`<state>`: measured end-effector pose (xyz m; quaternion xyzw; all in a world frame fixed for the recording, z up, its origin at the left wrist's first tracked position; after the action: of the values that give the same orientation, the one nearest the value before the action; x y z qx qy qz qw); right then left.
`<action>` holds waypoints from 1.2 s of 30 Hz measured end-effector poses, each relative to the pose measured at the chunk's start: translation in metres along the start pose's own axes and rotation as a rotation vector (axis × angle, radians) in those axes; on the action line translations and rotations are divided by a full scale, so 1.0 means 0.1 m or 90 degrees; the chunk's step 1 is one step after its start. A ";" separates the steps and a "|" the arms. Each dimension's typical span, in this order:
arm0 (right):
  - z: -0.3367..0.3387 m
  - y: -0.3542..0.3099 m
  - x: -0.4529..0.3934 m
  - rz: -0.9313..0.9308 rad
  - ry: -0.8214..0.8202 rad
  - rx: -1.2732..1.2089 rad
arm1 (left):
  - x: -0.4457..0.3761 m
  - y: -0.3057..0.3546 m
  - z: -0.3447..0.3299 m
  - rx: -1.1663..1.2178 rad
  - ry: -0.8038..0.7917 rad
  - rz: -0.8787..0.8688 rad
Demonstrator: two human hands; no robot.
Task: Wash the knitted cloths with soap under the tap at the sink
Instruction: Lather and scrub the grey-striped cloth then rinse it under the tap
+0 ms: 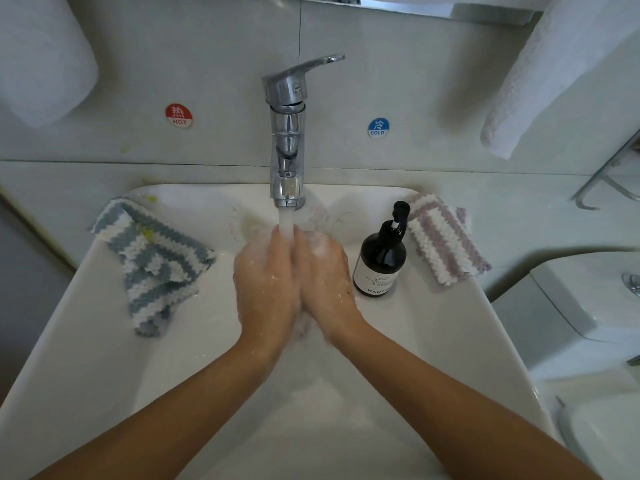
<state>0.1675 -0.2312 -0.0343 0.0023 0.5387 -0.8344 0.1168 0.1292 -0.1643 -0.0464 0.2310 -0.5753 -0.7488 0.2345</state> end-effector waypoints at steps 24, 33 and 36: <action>0.06 0.16 0.02 -0.053 0.129 -0.302 | -0.14 0.08 0.06 0.009 0.010 0.000; -0.01 0.09 0.11 -0.102 -0.008 -0.245 | -0.01 0.02 0.01 0.014 -0.024 0.043; -0.03 0.04 0.14 -0.093 -0.031 -0.270 | -0.03 0.02 0.04 0.017 0.003 0.055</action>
<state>0.1545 -0.2323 -0.0410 -0.0817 0.6981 -0.7082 0.0667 0.1292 -0.1604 -0.0429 0.2110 -0.5943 -0.7296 0.2647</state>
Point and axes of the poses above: each hand's wrist, its own x-axis away from the middle knuckle, its own z-axis out of the back of the hand, y = z × x, the point moved 3 cm from there along -x, towards the middle knuckle, and after that the axes turned 13 degrees about -x, right-handed, at the moved point
